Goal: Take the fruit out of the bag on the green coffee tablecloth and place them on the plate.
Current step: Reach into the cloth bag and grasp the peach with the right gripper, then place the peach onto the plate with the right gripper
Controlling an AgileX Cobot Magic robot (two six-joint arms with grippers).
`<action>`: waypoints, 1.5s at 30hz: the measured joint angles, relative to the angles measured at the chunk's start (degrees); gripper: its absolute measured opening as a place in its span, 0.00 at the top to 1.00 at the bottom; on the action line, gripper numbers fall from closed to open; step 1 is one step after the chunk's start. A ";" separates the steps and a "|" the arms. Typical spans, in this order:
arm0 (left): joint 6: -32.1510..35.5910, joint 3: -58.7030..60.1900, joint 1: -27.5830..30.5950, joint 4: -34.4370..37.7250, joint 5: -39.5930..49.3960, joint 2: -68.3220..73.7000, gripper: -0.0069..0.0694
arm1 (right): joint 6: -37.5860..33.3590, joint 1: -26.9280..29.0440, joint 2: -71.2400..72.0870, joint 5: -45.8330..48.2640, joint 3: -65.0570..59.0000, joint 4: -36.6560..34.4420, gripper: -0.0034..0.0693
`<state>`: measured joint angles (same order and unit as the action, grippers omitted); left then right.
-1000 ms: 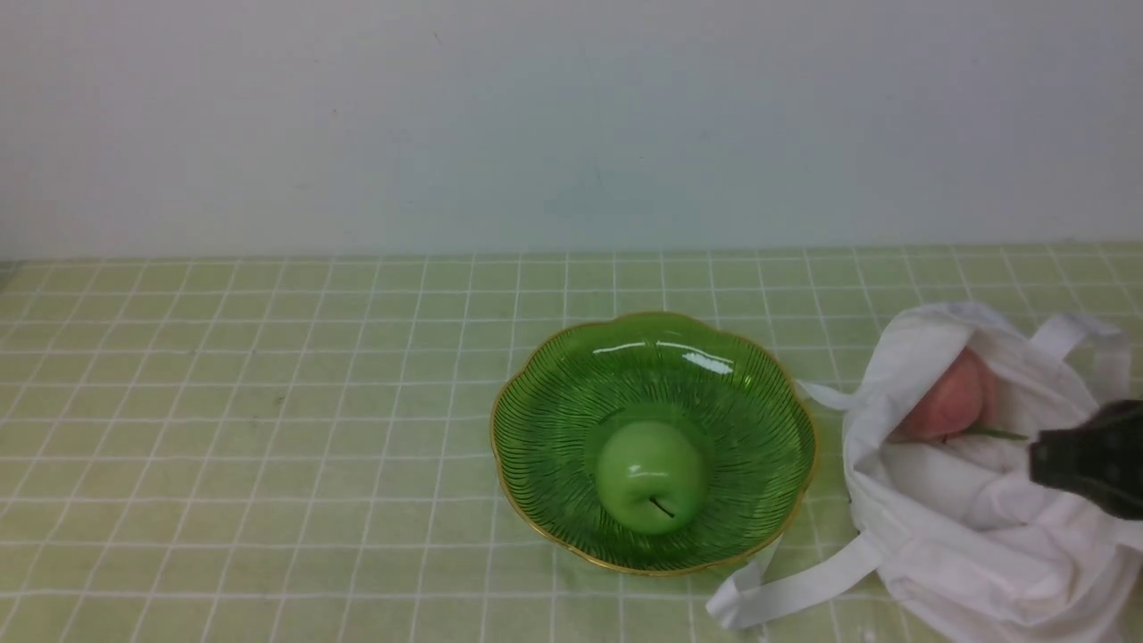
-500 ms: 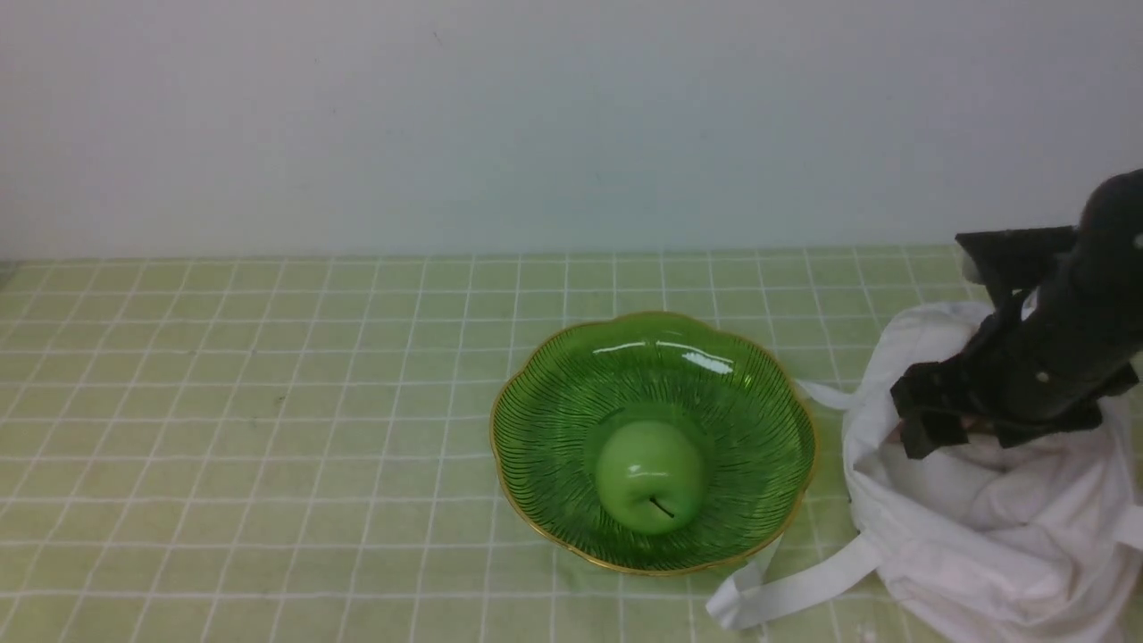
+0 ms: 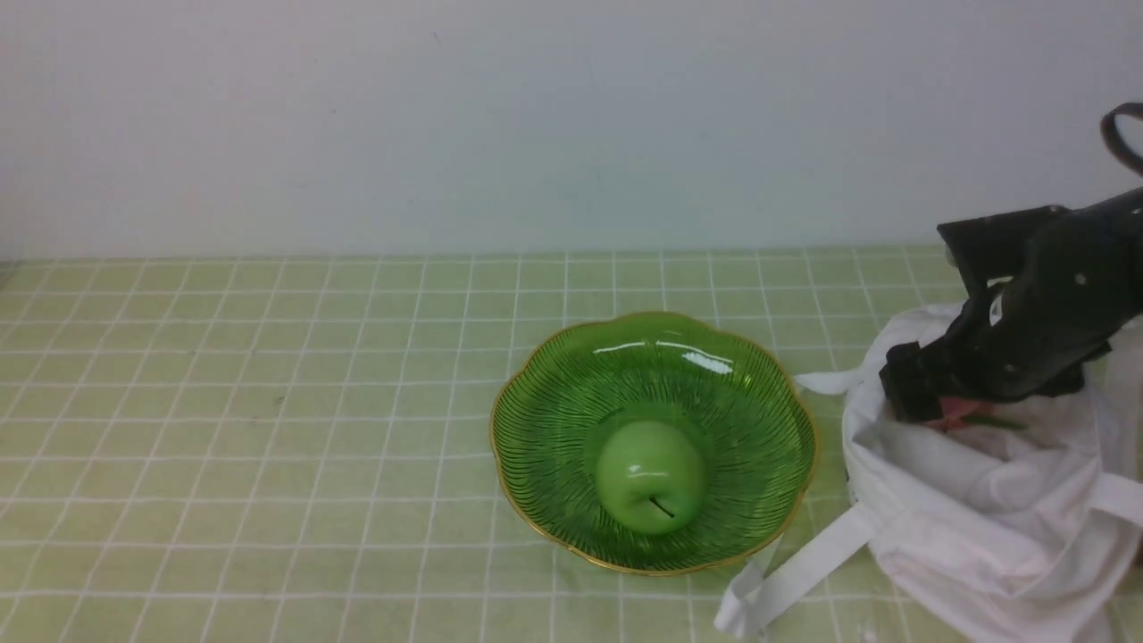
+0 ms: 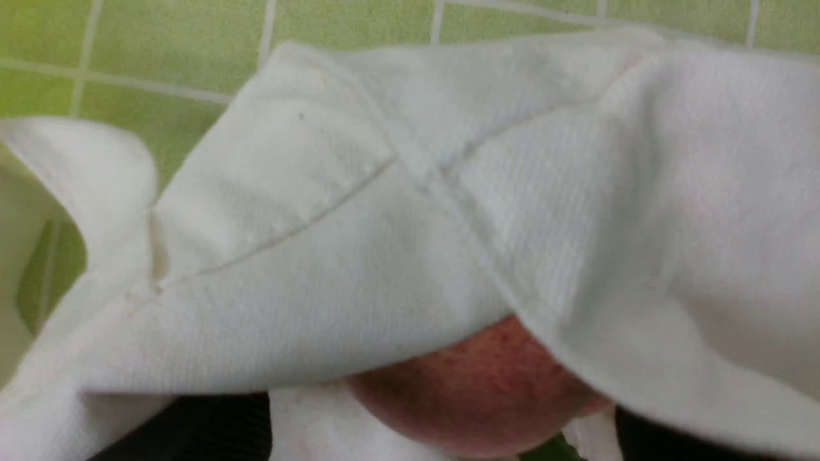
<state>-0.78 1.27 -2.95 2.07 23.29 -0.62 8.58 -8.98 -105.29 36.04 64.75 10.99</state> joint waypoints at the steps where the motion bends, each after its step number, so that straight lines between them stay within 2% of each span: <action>1: 0.00 0.00 0.00 0.00 0.00 0.00 0.92 | 0.02 0.00 -0.38 -0.27 0.00 0.84 0.02; 5: 0.00 0.00 0.00 0.00 0.00 0.00 0.92 | 0.14 0.00 -1.44 -0.73 0.32 2.08 0.07; 10: 0.00 0.00 0.00 0.00 0.00 0.00 0.92 | 0.19 0.00 -1.77 -0.81 0.37 1.98 0.21; 18: 0.00 0.00 0.00 0.00 0.00 0.00 0.92 | 0.59 0.00 -1.52 0.68 0.42 1.90 0.21; 29: 0.00 0.00 0.00 0.00 0.00 0.00 0.92 | 1.23 -0.14 8.10 16.66 0.42 -4.35 0.21; 34: 0.00 0.00 0.00 0.00 0.00 0.00 0.92 | -0.82 -0.14 8.77 24.43 0.42 -8.15 0.21; 40: 0.00 0.00 0.00 0.00 0.00 0.00 0.92 | -3.54 -0.14 9.59 28.91 0.42 -10.57 0.21; 45: 0.00 0.00 0.00 0.00 0.00 0.00 0.92 | -5.42 -0.20 16.56 33.17 0.42 -14.40 0.21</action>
<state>-0.78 1.27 -2.95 2.07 23.29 -0.62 3.16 -9.18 -88.72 69.22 65.17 -3.42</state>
